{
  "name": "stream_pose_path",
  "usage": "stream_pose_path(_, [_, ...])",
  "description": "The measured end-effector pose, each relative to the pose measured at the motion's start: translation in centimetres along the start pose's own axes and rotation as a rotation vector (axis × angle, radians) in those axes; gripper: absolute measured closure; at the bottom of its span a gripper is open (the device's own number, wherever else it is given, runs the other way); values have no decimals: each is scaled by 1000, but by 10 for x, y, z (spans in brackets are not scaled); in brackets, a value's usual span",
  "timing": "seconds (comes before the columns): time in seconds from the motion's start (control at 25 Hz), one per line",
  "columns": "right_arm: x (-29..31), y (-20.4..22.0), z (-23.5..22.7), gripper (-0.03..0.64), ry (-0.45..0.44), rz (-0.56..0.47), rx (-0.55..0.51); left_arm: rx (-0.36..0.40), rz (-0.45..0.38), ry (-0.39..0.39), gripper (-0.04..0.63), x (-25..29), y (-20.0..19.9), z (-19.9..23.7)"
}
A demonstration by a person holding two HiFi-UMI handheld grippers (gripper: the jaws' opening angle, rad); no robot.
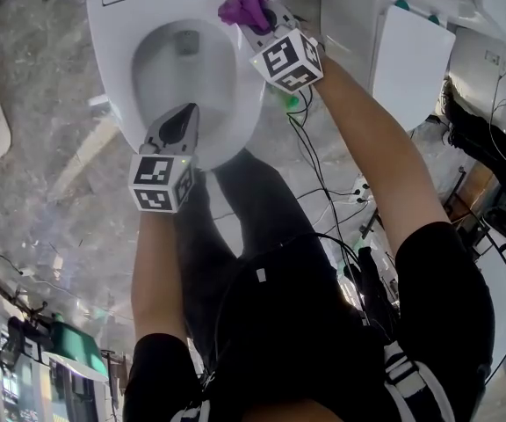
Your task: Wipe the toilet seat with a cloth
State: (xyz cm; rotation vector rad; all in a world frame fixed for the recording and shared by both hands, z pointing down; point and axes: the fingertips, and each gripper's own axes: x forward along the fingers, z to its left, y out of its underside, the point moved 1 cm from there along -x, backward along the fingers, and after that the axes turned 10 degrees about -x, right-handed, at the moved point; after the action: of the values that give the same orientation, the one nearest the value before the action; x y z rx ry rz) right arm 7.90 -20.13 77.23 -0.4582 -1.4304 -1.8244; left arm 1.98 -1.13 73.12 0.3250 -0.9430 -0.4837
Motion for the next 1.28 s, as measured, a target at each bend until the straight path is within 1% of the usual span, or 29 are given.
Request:
stream_pose_path(0.16, [-13, 1, 57, 569, -122, -8, -120, -7, -4, -3, 586, -1, 0, 2])
stream_pose_path(0.24, [-23, 4, 81, 569, -175, -7, -131, -5, -4, -5, 586, -3, 1, 2])
stream_pose_path(0.52, [-42, 10, 119, 569, -275, 32, -40, -5, -11, -13, 586, -11, 5, 8])
stream_pose_path(0.68, [-56, 12, 144, 569, -371, 54, 38, 0, -7, -10, 586, -10, 6, 3])
stream_pose_path(0.84, [-72, 12, 175, 569, -470, 58, 94, 4, -22, 1, 586, -10, 1, -6])
stream_pose_path(0.88, [-75, 12, 180, 569, -475, 59, 104, 1, -28, 6, 586, -10, 0, -8])
stream_pose_path(0.96, [-76, 13, 182, 569, -450, 59, 109, -6, -33, 13, 586, -10, 0, -10])
stream_pose_path(1.12, [-66, 14, 176, 569, -322, 53, 71, -10, -21, 20, 586, -11, 4, -3])
stream_pose_path(1.2, [-64, 13, 172, 569, -263, 64, 79, -25, -11, 29, 586, -13, 8, 1])
stream_pose_path(1.28, [-60, 14, 161, 569, -186, 80, 111, -27, -2, 34, 586, -12, 10, 4])
